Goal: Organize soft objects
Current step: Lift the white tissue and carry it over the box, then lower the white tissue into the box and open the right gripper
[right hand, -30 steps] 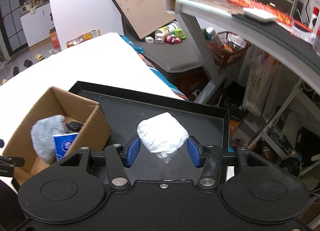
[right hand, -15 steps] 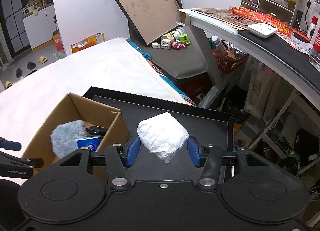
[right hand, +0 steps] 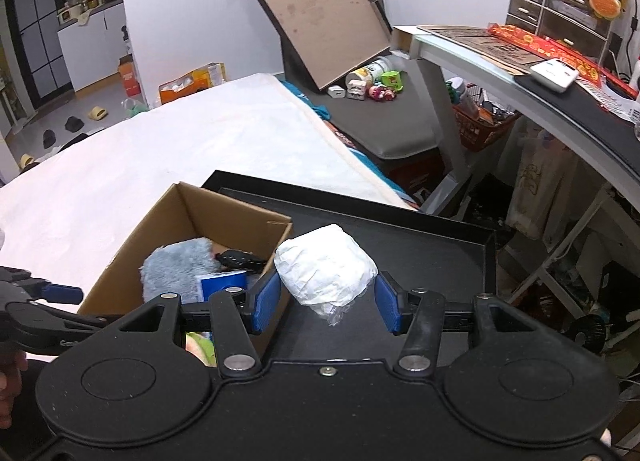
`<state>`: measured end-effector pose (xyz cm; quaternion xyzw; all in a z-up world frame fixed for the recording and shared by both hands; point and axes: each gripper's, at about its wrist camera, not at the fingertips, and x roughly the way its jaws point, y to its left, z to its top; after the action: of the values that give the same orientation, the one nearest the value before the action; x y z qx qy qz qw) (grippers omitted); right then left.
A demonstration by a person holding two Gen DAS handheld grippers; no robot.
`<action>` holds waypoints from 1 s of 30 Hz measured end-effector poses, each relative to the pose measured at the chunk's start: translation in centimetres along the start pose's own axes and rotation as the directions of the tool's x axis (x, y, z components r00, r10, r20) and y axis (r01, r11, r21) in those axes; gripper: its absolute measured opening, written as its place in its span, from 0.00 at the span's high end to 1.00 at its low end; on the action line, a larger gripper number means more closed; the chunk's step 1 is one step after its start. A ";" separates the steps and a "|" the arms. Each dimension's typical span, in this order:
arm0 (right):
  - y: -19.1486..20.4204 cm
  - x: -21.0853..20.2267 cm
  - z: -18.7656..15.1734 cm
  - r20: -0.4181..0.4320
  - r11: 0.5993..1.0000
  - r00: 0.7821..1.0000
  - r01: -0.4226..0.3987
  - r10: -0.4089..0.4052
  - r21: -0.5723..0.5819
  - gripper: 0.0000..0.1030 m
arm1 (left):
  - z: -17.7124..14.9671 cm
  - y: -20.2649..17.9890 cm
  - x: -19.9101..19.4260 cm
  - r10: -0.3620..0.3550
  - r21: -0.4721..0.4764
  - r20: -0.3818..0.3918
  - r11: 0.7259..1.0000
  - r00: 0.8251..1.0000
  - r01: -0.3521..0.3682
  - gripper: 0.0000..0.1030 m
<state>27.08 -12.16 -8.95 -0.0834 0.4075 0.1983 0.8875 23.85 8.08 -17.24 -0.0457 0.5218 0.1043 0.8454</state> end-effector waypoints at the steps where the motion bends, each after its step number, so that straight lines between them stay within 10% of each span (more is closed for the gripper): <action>1: 0.3 0.0 0.0 -0.002 1.000 1.000 -0.002 0.002 -0.002 0.51 | -0.1 0.1 0.0 -0.005 -0.002 0.001 1.000 1.000 0.005 0.34; 30: 7.8 1.5 -0.3 -0.067 0.992 0.991 -0.118 0.116 -0.041 0.50 | -1.4 2.2 1.5 -0.077 -0.060 0.014 0.995 0.997 0.078 0.78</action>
<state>24.52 -4.77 -10.14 -0.0857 0.4354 0.2564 0.8587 22.84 10.19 -19.15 -0.0909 0.5112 0.0874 0.8501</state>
